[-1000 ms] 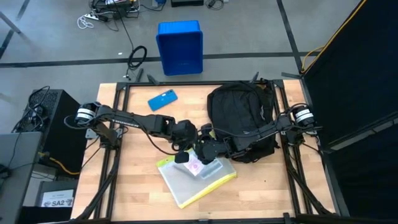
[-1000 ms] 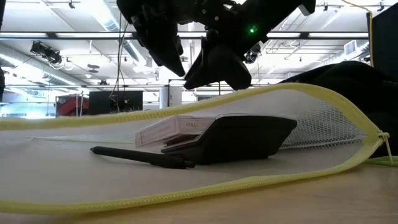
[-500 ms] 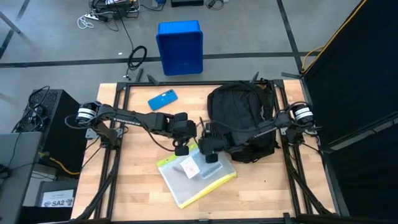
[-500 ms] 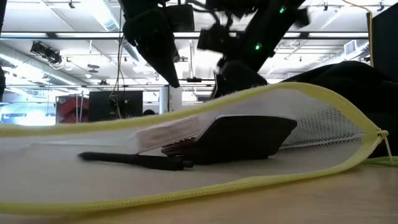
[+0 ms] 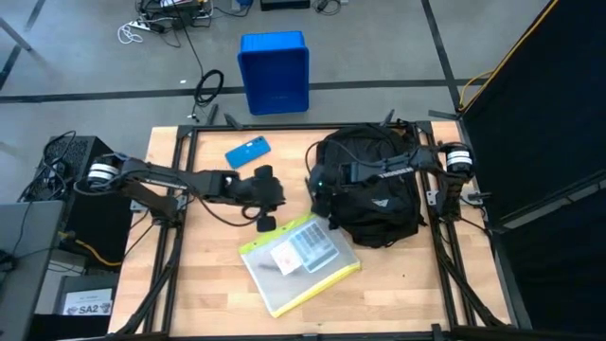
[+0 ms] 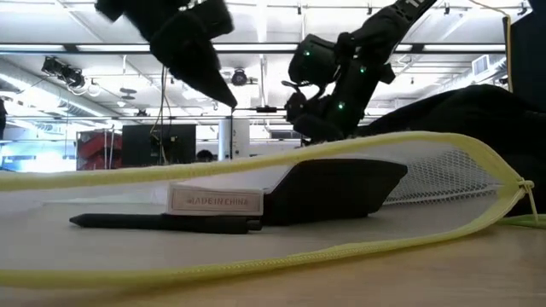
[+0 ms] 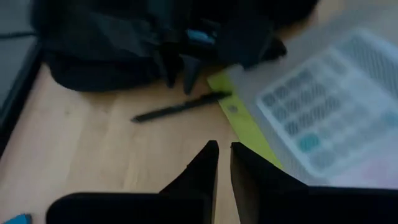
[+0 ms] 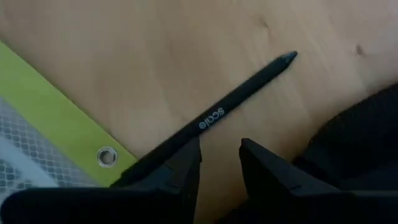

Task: Unpack backpack
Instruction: Put the black pen into the white zip bag

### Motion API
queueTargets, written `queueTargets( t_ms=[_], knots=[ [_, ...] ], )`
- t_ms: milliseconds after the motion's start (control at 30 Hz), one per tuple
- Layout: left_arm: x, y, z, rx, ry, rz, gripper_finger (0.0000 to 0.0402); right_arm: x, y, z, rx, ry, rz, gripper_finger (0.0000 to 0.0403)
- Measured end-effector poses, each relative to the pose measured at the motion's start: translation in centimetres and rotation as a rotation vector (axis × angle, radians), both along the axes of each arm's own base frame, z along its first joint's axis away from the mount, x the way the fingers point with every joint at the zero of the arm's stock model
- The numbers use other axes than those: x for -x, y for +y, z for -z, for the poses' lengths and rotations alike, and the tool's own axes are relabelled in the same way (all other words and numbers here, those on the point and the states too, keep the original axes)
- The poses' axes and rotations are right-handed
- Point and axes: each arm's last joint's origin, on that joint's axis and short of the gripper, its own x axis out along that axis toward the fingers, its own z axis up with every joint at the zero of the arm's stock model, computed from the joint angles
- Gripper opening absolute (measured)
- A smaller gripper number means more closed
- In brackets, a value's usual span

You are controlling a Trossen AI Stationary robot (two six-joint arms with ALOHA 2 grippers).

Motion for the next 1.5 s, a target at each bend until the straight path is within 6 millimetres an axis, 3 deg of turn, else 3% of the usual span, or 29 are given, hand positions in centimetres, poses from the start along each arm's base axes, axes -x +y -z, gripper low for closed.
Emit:
queueTargets(
  t_ms=[200,367,633,867,1033,1200,1400,1500],
  knots=[
    [1.4,-0.2,1.8,0.062,-0.311,-0.024,0.0017,-0.4,0.0,-0.3,0.004,-0.05,-0.033,0.009],
    [1.8,-0.5,2.7,0.074,-0.426,-0.005,0.0032,-0.5,0.3,-0.3,0.004,-0.051,-0.041,0.0094],
    [1.6,-0.7,2.6,0.078,-0.471,0.003,0.0103,-0.5,0.5,-0.2,0.0,-0.052,-0.04,0.015],
    [1.0,-0.9,3.4,0.051,-0.464,0.006,0.018,-1.7,0.4,3.1,-0.027,-0.015,-0.043,0.0213],
    [0.7,-0.8,3.9,0.038,-0.445,-0.016,0.0203,-1.8,-0.1,4.3,-0.042,0.014,-0.005,0.0232],
    [0.5,-0.8,4.4,0.036,-0.424,-0.016,0.0204,-1.7,-0.1,4.3,-0.026,0.02,-0.008,0.0173],
    [0.5,-0.8,4.4,0.037,-0.424,-0.016,0.0204,-1.8,0.0,4.3,-0.051,0.012,-0.051,0.0026],
    [0.5,-0.8,4.5,0.037,-0.423,-0.016,0.0204,-1.8,0.0,4.0,-0.05,0.002,-0.062,0.0016]
  ],
)
